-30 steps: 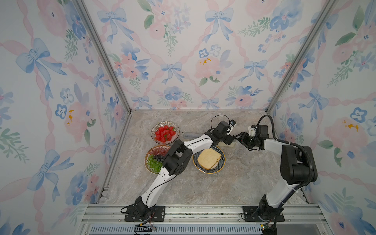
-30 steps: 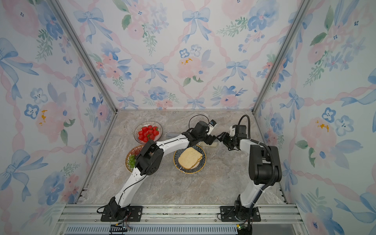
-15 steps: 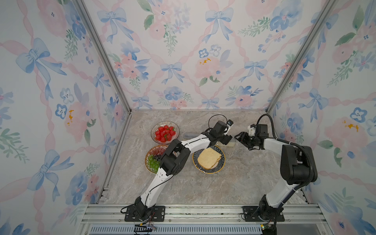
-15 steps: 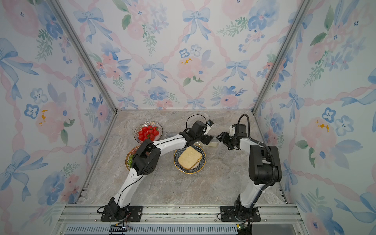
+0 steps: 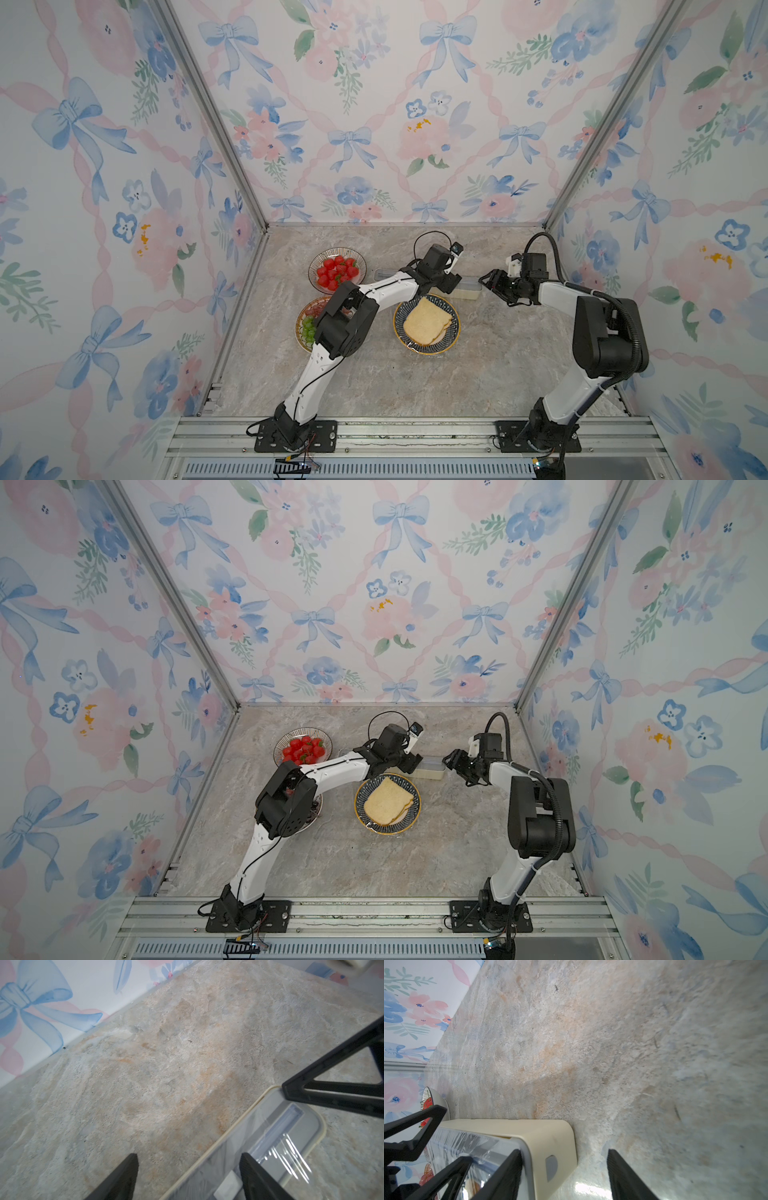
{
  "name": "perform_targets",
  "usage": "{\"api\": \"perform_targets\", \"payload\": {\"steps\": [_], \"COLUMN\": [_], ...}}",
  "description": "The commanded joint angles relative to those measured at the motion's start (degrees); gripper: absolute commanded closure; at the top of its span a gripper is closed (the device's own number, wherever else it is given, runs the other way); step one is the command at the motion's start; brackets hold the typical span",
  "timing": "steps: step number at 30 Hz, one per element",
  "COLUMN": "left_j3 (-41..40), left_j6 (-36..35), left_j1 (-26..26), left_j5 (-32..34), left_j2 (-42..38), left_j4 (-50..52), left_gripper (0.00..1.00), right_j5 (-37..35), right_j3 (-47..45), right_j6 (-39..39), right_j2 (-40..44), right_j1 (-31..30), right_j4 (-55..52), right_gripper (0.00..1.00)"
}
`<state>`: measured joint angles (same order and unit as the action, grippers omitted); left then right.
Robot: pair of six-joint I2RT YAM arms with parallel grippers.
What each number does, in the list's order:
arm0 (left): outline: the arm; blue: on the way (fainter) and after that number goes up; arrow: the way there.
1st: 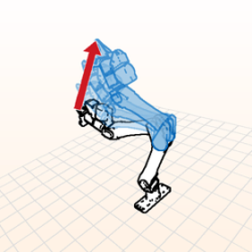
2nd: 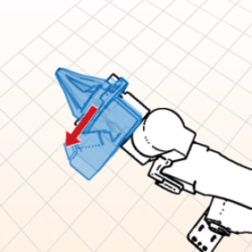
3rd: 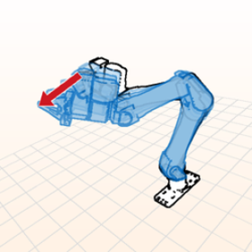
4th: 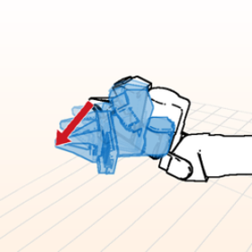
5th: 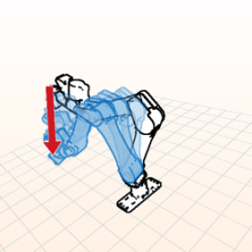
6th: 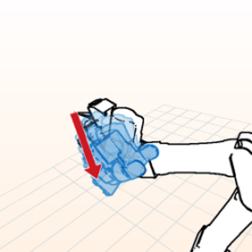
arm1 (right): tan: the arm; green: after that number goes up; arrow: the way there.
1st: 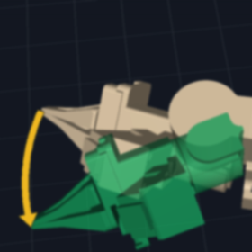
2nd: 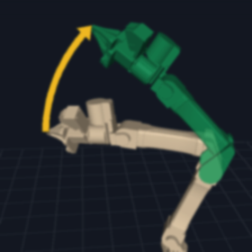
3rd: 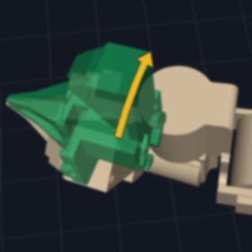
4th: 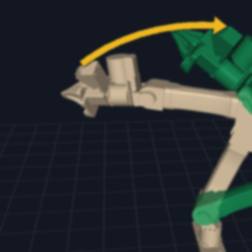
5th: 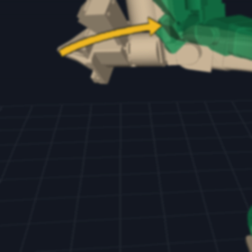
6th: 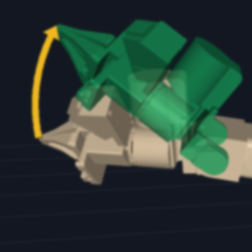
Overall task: Wrap the plate with plastic wrap
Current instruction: Tear off the plastic wrap from the plastic wrap cutting box.
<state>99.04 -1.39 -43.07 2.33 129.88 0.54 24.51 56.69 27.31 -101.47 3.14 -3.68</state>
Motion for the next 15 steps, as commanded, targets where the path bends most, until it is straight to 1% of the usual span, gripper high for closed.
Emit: {"api": "perform_targets", "payload": {"steps": [1, 15], "left_j3": [-2.80, -9.95], "left_j6": [-1.68, -2.09], "left_j1": [3.34, 7.56], "left_j5": [6.34, 9.13], "left_j2": [-1.58, -7.11], "left_j4": [3.95, 3.71], "left_gripper": [0.21, 0.21], "right_j5": [-7.37, -8.25], "right_j3": [-1.52, -1.23], "right_j6": [-2.36, -2.83], "right_j2": [-1.89, -1.78], "right_j1": [-0.24, -0.06], "right_j4": [-10.12, -11.16], "right_gripper": [0.34, 0.34]}}
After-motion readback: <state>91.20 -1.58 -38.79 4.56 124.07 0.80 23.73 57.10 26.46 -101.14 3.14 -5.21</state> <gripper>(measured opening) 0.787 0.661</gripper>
